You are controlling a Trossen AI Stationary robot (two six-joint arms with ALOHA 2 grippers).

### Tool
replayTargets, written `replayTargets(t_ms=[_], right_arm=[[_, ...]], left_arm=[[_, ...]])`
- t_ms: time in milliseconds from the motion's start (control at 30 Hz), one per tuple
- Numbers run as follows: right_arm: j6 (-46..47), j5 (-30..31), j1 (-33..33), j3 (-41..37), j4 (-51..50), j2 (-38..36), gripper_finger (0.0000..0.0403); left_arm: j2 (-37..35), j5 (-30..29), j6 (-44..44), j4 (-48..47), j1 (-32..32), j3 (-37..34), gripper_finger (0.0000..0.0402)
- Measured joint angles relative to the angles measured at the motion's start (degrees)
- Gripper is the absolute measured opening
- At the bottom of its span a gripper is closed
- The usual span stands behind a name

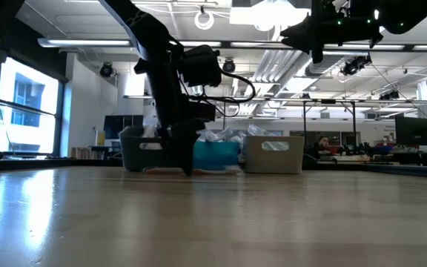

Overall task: Pick & Place Toothbrushes
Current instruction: Put the orange toothbrush into the dark blue bin

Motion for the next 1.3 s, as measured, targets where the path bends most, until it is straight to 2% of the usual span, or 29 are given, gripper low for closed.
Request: replayTargets(t_ms=[200, 367, 533, 800, 933, 1300], right_arm=[[-0.18, 0.21, 0.00, 0.00, -0.01, 0.02, 0.0136], [-0.22, 1.64, 0.00, 0.00, -0.01, 0.02, 0.0136], [-0.22, 1.03, 0.04, 0.00, -0.05, 0.02, 0.0136], [-0.22, 0.90, 0.04, 0.00, -2.93, 0.02, 0.0136], [-0.21, 0.90, 0.04, -0.02, -3.46, 0.02, 0.0136], [-0.22, 1.38, 0.04, -0.02, -3.52, 0.02, 0.0136]], left_arm=[[0.04, 7.19, -3.14, 0.04, -1.23, -0.04, 0.0220], [-0.13, 7.38, -4.96, 0.04, -2.67, -0.04, 0.0220], [-0.22, 6.07, -5.82, -0.12, -2.52, -0.05, 0.0220], [-0.24, -1.88, -4.61, -0.15, -1.26, -0.13, 0.0220], [-0.33, -3.84, -4.39, -0.54, -0.11, 0.28, 0.0220], [-0.33, -3.37, -4.09, -9.51, 0.52, 11.64, 0.0220]])
